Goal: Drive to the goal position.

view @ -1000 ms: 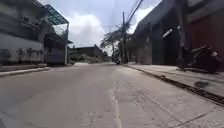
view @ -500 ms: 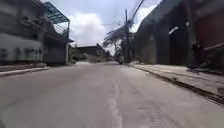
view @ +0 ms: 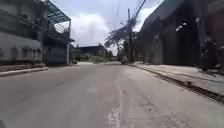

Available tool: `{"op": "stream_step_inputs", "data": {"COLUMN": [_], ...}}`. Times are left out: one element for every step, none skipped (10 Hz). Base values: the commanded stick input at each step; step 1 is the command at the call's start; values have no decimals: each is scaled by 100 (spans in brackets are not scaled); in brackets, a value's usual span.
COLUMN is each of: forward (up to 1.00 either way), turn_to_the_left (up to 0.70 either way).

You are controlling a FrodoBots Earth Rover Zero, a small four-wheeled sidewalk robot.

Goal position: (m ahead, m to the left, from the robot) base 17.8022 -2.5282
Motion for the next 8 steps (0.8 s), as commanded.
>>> {"op": "stream_step_inputs", "data": {"forward": [100, 100, 100, 100, 100, 100, 100, 100], "turn_to_the_left": [0, 0, 0, 0, 0, 0, 0, 0]}}
